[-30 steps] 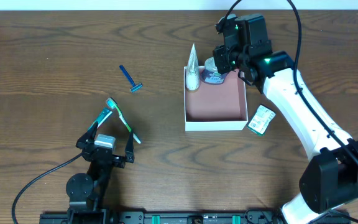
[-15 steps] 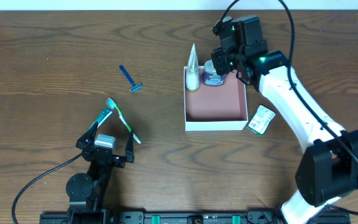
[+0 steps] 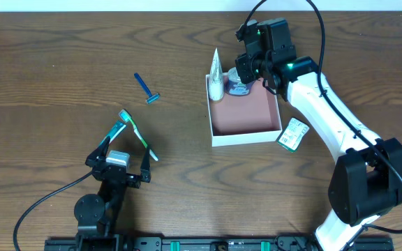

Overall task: Pack container
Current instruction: 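Carry the soap bottle into the box beside the tube and release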

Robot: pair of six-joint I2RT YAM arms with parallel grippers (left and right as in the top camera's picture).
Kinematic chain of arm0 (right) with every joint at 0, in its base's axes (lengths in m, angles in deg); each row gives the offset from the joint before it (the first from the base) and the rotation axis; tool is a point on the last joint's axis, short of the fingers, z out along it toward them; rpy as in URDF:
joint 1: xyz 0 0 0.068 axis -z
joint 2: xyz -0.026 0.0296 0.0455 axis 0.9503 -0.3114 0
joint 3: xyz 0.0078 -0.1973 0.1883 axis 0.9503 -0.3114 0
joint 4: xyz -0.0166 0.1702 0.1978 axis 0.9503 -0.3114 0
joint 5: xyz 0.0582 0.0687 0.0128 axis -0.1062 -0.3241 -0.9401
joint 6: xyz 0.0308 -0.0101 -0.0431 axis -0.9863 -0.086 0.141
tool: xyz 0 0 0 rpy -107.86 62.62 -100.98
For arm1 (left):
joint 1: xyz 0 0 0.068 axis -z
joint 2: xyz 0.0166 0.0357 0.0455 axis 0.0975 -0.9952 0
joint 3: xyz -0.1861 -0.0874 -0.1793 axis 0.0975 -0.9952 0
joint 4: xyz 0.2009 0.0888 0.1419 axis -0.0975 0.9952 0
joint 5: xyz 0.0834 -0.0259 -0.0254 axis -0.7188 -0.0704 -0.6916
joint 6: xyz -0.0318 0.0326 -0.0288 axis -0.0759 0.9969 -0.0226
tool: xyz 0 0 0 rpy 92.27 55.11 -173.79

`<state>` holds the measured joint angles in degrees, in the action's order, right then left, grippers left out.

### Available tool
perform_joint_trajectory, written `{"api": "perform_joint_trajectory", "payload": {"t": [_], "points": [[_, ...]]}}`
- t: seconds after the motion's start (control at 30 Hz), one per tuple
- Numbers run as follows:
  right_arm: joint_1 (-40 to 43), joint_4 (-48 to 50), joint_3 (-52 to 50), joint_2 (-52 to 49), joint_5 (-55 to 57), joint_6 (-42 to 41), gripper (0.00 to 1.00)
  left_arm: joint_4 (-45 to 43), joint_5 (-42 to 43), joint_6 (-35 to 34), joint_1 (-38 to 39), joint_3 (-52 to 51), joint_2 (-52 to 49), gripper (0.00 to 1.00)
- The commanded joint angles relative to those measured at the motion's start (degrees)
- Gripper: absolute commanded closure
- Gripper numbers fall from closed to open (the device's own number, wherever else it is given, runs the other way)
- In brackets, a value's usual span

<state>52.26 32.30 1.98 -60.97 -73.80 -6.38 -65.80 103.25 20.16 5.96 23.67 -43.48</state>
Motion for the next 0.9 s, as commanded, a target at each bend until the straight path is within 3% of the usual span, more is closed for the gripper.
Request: {"api": "perform_joint_trajectory", "payload": {"t": [0.0,0.17,0.3,0.33,0.4,0.57,0.87], "points": [[-0.72,1.57,1.95,-0.44,-1.05,0.87,0.99,1.86,0.59,-0.33,-0.35,-1.11,-0.02,0.02],[-0.79,1.55,1.95,-1.33,-1.95,0.85,0.96,1.86,0.59,-0.33,-0.35,-1.11,-0.02,0.02],[-0.87,1.6,1.95,-1.66,-2.75,0.9,0.57,1.86,0.57,-0.33,-0.35,-1.11,-0.02,0.02],[-1.01,1.73,1.95,-1.66,-2.75,0.92,0.41,1.86,0.59,-0.35,-0.35,-1.11,-0.02,0.02],[-1.05,1.79,1.95,-1.66,-2.75,1.22,0.33,1.86,0.59,-0.33,-0.35,-1.11,-0.02,0.02],[-1.05,2.58,1.97,-1.62,-2.8,1.25,0.25,1.86,0.59,-0.35,-0.35,-1.11,-0.02,0.02],[-0.96,1.86,1.99,5.25,-2.71,0.57,0.22,1.86,0.59,-0.33,-0.35,-1.11,-0.02,0.02]]}}
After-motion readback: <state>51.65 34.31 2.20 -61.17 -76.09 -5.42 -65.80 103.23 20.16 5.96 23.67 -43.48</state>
